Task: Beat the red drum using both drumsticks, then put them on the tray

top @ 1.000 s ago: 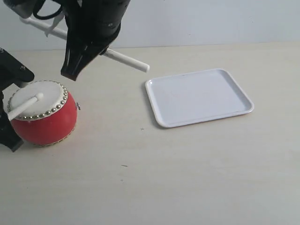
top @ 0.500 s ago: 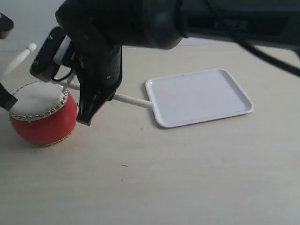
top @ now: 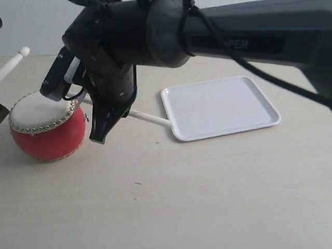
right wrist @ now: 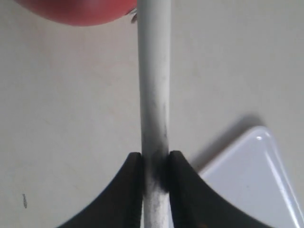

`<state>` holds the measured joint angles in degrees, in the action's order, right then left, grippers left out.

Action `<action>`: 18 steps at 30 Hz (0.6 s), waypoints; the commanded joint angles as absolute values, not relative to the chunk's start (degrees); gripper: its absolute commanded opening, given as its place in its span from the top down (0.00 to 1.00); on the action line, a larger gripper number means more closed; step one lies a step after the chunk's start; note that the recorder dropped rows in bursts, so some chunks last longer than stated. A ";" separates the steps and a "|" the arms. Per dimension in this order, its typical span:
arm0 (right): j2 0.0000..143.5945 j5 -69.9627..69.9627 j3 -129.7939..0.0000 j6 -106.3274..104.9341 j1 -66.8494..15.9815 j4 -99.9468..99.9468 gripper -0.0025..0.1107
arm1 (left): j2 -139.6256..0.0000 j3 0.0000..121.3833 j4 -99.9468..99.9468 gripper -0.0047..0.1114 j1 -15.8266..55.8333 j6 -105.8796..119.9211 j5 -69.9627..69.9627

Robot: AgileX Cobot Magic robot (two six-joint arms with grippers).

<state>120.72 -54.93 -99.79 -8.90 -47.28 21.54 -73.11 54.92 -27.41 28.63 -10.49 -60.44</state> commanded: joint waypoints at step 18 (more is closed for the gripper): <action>116.11 -53.61 -99.94 -5.87 -47.33 23.05 0.98 | -85.39 54.30 -32.60 0.96 28.59 -16.82 -65.42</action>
<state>115.00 -54.84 -99.79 -6.59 -47.28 22.96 -87.99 53.13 -27.58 28.63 -12.30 -65.31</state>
